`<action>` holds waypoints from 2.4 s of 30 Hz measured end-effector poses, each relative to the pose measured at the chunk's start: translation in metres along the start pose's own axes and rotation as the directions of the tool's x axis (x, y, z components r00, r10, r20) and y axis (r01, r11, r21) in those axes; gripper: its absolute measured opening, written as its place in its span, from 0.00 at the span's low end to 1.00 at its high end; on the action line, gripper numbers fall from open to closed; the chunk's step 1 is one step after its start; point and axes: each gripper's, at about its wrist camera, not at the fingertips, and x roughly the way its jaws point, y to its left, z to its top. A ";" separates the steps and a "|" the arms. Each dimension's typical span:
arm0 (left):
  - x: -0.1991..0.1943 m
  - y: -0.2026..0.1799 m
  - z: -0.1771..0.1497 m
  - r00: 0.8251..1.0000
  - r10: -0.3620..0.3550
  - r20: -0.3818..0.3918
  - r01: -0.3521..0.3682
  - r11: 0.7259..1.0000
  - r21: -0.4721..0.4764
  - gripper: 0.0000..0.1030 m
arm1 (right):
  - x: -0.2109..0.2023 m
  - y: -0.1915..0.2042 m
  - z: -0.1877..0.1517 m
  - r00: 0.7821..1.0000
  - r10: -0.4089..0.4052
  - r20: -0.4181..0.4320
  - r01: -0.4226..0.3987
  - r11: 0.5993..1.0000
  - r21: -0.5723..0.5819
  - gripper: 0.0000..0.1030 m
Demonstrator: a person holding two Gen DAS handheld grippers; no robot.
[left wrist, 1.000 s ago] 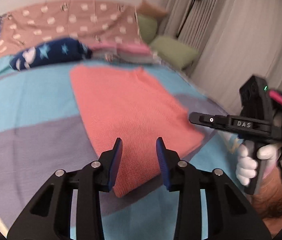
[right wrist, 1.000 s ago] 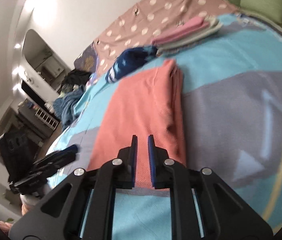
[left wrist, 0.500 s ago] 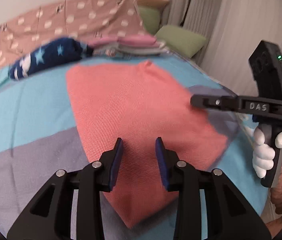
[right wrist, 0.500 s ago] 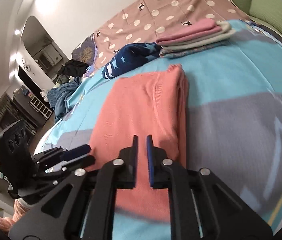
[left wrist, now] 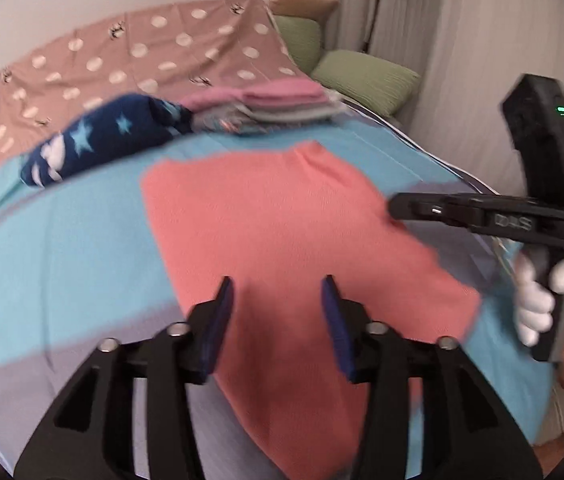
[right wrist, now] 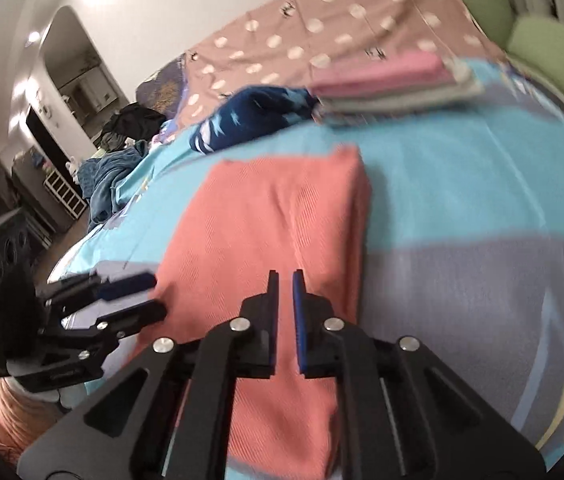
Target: Fold small clothes
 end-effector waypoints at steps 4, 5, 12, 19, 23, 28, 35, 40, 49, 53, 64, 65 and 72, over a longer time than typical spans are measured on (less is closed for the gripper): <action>0.037 0.031 0.012 0.998 0.015 -0.065 -0.021 0.996 -0.087 0.49 | 0.019 -0.002 0.023 0.998 0.064 -0.013 -0.064 0.998 -0.010 0.14; 0.049 0.035 0.009 0.996 0.036 -0.086 -0.043 0.996 -0.084 0.50 | 0.028 -0.008 0.024 0.999 0.042 -0.030 -0.043 0.999 -0.002 0.15; 0.047 0.028 -0.003 0.996 0.072 -0.044 -0.074 0.997 -0.039 0.55 | 0.060 -0.044 0.008 0.997 0.026 -0.070 -0.020 0.996 0.087 0.05; 0.044 0.031 -0.006 0.998 0.051 -0.031 -0.053 0.997 -0.056 0.58 | 0.055 -0.043 0.008 0.999 0.030 -0.046 -0.026 0.996 0.085 0.05; 0.032 0.031 -0.006 0.998 0.062 0.001 -0.061 0.996 -0.061 0.58 | 0.032 -0.038 0.009 1.000 0.003 -0.002 -0.003 0.996 0.086 0.28; 0.009 0.044 -0.006 0.998 0.040 0.044 -0.035 0.993 -0.110 0.75 | 0.001 -0.047 0.005 1.000 -0.016 0.004 0.016 0.996 0.091 0.51; 0.042 0.065 -0.014 0.989 -0.135 -0.064 0.117 0.966 -0.231 0.79 | 0.026 -0.056 -0.019 0.980 0.129 -0.153 -0.107 0.983 0.148 0.63; 0.052 0.060 -0.007 0.983 -0.172 -0.063 0.154 0.961 -0.230 0.79 | 0.049 -0.050 -0.006 0.969 0.189 -0.160 -0.169 0.977 0.127 0.63; 0.064 0.061 0.001 0.977 -0.205 -0.057 0.185 0.950 -0.250 0.79 | 0.066 -0.046 0.001 0.955 0.244 -0.170 -0.229 0.968 0.104 0.63; 0.069 0.061 0.005 0.976 -0.212 -0.057 0.192 0.950 -0.248 0.79 | 0.068 -0.044 0.001 0.955 0.239 -0.174 -0.226 0.970 0.091 0.63; 0.067 0.058 0.006 0.978 -0.205 -0.042 0.191 0.957 -0.220 0.51 | 0.062 -0.043 -0.003 0.972 0.178 -0.156 -0.169 0.983 0.074 0.43; 0.064 0.056 0.006 0.981 -0.190 -0.032 0.178 0.961 -0.213 0.45 | 0.060 -0.042 -0.004 0.973 0.174 -0.150 -0.164 0.984 0.073 0.38; 0.024 0.023 0.023 0.991 -0.127 0.050 0.132 0.985 -0.111 0.21 | 0.033 -0.016 -0.003 0.992 0.084 -0.092 -0.087 0.996 -0.027 0.23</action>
